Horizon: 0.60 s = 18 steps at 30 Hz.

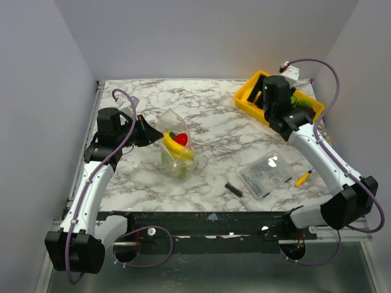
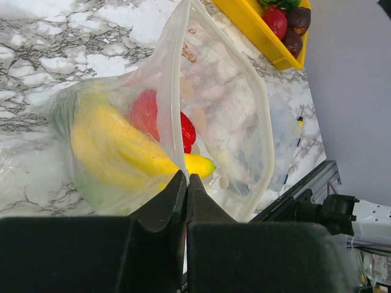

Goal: Place the food in the zip-top bag and seal the zipper
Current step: Pick up the fake fruit from the zipper food storage bag.

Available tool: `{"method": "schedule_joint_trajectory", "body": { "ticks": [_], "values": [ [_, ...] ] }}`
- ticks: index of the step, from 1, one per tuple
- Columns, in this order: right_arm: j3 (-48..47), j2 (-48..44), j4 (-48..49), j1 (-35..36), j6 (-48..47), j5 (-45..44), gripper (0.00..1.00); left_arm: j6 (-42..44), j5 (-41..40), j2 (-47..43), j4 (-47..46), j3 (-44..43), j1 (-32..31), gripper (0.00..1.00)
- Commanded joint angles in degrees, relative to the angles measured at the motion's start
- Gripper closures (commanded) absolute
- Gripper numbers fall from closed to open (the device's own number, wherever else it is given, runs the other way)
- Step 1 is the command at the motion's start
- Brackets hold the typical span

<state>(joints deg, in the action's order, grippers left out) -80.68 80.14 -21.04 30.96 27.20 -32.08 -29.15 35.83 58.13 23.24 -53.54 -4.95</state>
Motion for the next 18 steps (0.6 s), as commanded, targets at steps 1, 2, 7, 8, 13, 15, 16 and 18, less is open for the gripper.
{"method": "schedule_joint_trajectory", "body": {
  "ticks": [1,2,7,8,13,15,16,18],
  "values": [
    [6.63,-0.38,-1.33,-11.52,3.05,-3.25,0.2,-0.03,2.2,-0.39,-1.14,0.67,-0.02,1.0],
    [7.23,0.5,-0.32,-14.16,3.23,-2.94,0.2,0.01,1.97,-0.42,-1.1,0.8,0.03,1.0],
    [4.92,9.06,1.32,-22.34,4.39,-1.53,0.18,-0.12,2.23,-0.52,-1.27,0.89,0.03,1.0],
    [4.39,10.87,2.19,-23.2,4.02,-1.08,0.16,-0.12,2.3,-0.47,-1.27,0.85,0.03,1.0],
    [-0.52,18.77,4.29,-28.19,2.55,-0.3,0.03,-0.56,3.19,-0.11,-1.62,0.97,0.03,1.0],
    [-2.38,22.3,4.97,-30.32,2.31,0.69,0.0,-0.65,3.4,-0.04,-1.71,0.98,0.03,1.0],
    [-3.41,23.91,5.22,-31.22,2.29,1.51,0.0,-0.6,3.22,-0.09,-1.71,0.98,0.03,1.0],
    [-6.32,27.92,5.65,-33.68,1.9,3.94,0.0,-0.56,3.06,0.04,-1.62,0.98,0.03,1.0]
  ]
}}
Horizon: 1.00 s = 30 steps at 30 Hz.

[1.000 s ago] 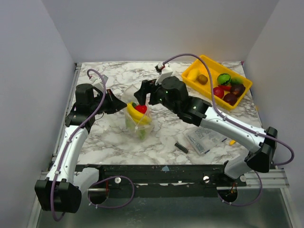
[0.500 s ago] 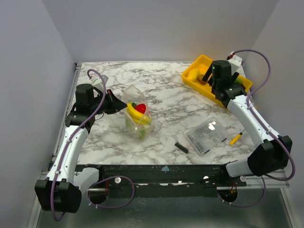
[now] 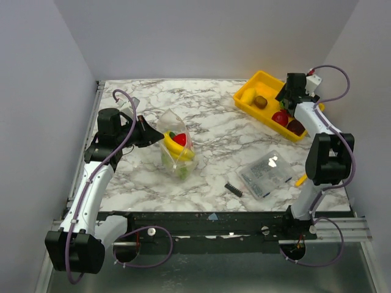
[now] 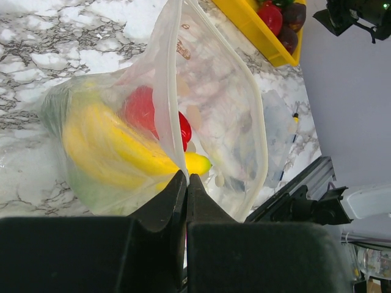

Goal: Place the food in the zip-top bag and seal the zipper
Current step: Pick up the fake fruit from the zipper food storage bag.

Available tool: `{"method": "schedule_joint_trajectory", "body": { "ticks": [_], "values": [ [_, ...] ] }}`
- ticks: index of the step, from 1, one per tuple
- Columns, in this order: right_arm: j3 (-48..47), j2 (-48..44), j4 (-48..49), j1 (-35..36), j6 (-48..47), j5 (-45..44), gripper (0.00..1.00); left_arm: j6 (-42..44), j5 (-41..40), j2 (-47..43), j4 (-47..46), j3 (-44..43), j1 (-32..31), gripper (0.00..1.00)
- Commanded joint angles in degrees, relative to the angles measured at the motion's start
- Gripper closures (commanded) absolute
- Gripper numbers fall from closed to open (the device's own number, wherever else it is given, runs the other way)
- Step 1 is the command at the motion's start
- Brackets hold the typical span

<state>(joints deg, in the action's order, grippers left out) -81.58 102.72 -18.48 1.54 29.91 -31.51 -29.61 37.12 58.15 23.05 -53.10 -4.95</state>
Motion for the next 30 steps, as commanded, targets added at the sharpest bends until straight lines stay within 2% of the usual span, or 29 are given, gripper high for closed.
{"method": "schedule_joint_trajectory", "body": {
  "ticks": [1,9,16,19,22,26,30],
  "values": [
    [-7.23,7.91,2.88,-4.95,-1.2,5.01,0.0,-0.18,1.91,0.15,-1.49,0.54,0.03,1.0],
    [-21.38,22.31,0.99,-6.18,-3.76,8.17,0.0,-0.45,2.54,1.24,-1.69,0.55,0.03,1.0],
    [-26.37,28.99,-2.04,-6.13,-3.82,6.95,0.02,-0.15,2.18,2.0,-1.34,0.46,0.02,1.0],
    [-26.08,29.35,-1.6,-6.18,-4.77,6.36,0.07,-0.36,2.62,1.93,-1.68,0.54,0.03,1.0],
    [-26.57,30.1,-0.26,-6.19,-8.66,5.99,0.26,-0.28,2.46,1.94,-1.53,0.54,0.03,1.0],
    [-26.3,29.32,0.48,-6.11,-11.86,5.95,0.42,-0.15,2.37,1.66,-1.5,0.54,0.03,1.0],
    [-21.42,24.3,3.31,-5.52,-11.31,7.2,0.48,0.07,1.9,1.74,-1.25,0.4,0.02,1.0]
  ]
}}
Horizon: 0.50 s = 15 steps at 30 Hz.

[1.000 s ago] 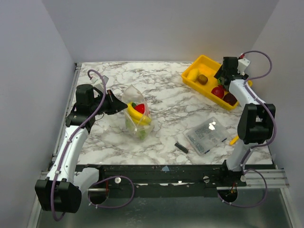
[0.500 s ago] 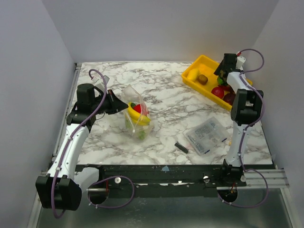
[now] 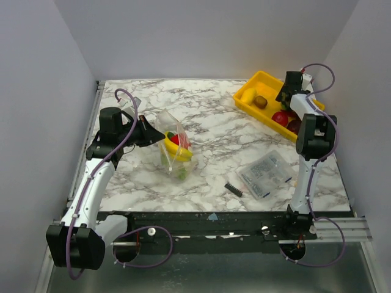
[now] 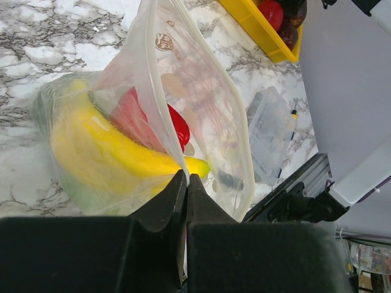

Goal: Place the food in the zip-top bag and seal the zipper
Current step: Pick up the fake fruit from the zipper food storage bag.

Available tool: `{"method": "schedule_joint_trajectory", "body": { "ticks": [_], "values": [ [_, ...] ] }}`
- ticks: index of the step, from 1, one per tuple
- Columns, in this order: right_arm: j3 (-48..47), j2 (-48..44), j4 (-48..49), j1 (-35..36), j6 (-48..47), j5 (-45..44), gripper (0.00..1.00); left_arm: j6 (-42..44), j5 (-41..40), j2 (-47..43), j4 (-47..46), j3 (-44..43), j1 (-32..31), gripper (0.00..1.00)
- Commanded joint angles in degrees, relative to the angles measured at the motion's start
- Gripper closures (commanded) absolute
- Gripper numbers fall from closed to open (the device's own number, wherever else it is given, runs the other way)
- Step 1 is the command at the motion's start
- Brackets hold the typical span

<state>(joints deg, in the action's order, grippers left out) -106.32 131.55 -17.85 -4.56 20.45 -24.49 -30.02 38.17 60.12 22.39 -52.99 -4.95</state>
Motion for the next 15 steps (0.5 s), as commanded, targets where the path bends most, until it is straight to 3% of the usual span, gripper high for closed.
{"method": "schedule_joint_trajectory", "body": {
  "ticks": [1,9,15],
  "values": [
    [4.92,-5.92,4.11,0.96,-1.77,0.36,0.49,0.41,1.0,-0.17,-0.6,0.3,0.03,1.0],
    [14.73,-17.17,5.63,5.61,-2.01,2.37,0.66,0.36,2.26,-0.78,-1.48,0.3,0.03,1.0],
    [27.24,-28.56,11.38,14.45,-6.17,1.19,0.69,0.18,2.44,-2.79,-3.44,1.13,0.03,1.0]
  ]
}}
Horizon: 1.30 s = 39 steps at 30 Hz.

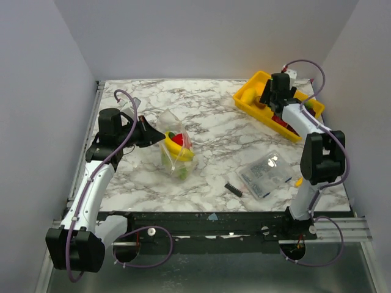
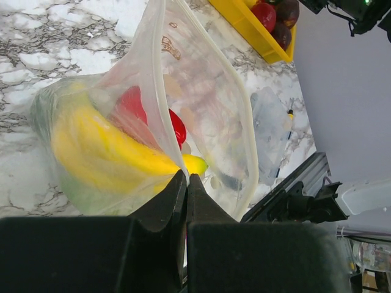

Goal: Place the food in the zip-top bag and seal the zipper
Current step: Pick up the fake fruit from the zipper food storage bag, then place the fake fruit in the zipper food storage bag.

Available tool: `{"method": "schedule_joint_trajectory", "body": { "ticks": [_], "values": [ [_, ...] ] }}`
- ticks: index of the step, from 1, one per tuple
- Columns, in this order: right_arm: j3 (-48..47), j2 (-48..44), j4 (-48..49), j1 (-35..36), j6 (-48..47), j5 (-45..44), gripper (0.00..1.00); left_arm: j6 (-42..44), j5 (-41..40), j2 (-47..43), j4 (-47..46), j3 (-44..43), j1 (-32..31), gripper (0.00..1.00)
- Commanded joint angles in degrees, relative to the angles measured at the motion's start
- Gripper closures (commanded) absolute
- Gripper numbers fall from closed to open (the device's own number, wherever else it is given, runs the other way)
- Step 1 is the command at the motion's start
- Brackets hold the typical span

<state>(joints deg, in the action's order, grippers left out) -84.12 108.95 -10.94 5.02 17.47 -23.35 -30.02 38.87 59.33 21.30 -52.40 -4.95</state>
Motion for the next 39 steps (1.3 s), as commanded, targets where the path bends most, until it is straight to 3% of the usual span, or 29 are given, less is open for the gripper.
{"method": "schedule_joint_trajectory", "body": {
  "ticks": [1,5,12,21,25,30,39],
  "values": [
    [6.43,-8.12,4.74,6.65,-3.49,0.75,0.7,0.16,2.09,-1.87,-2.32,0.46,0.03,1.0],
    [11.02,-14.49,5.45,16.21,-6.85,-0.56,0.7,-0.54,3.17,-1.77,-2.94,0.61,0.03,1.0],
    [10.99,-22.54,5.15,33.81,-11.75,-0.31,0.7,-0.74,3.35,-0.98,-2.56,0.56,0.03,1.0],
    [0.56,-18.79,4.75,57.0,-25.57,-10.89,0.67,-0.48,3.41,-1.07,-2.31,0.55,0.03,1.0],
    [-2.19,-16.37,5.27,61.11,-27.56,-11.31,0.6,-0.31,3.08,-1.24,-2.32,0.63,0.03,1.0],
    [-3.86,-12.08,2.97,61.36,-25.76,-10.14,0.53,-0.3,3.26,-1.22,-2.23,0.52,0.01,1.0],
    [-3.05,-9.7,2.95,61.37,-25.12,-16.16,0.24,-0.3,3.04,-1.08,-2.23,0.57,0.03,1.0]
  ]
}}
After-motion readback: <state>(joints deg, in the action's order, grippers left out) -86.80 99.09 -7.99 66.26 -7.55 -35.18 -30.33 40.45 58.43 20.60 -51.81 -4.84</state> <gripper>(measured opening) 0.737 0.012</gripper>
